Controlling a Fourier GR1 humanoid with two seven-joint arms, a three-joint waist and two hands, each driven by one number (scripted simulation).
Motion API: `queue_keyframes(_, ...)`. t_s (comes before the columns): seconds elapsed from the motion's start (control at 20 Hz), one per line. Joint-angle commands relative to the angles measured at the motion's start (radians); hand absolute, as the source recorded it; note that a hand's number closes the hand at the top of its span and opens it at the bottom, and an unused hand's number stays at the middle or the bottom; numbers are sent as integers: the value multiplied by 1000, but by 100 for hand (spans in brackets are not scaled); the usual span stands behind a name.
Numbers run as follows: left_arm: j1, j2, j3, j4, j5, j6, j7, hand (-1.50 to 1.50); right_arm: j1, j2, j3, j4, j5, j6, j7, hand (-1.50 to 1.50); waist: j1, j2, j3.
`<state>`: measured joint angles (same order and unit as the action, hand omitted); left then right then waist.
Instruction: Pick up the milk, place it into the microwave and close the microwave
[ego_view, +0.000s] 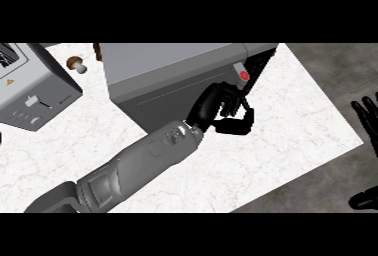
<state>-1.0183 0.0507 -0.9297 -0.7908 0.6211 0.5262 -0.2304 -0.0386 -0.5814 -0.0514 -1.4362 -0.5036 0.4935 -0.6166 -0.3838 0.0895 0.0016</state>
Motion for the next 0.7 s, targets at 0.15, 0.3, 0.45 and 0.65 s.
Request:
queue_keyframes(0.15, -94, -48, 11, 8, 34, 12, -8, 150, -42, -44, 39, -41, 5, 86, 8, -150, -30, -3, 2)
queue_keyframes(0.3, -89, -48, 6, 5, 48, 19, -9, 150, -73, -82, 86, -103, 29, 150, 15, 150, -28, -5, 1)
queue_keyframes(0.45, -92, -48, -9, 13, 51, 29, -19, 150, -93, -104, 120, -155, 30, 191, 29, 150, -33, -8, 1)
queue_keyframes(0.65, -106, -48, -4, 29, 72, 30, -29, 150, -100, -100, 157, -209, 28, 193, 48, 150, -47, -3, 3)
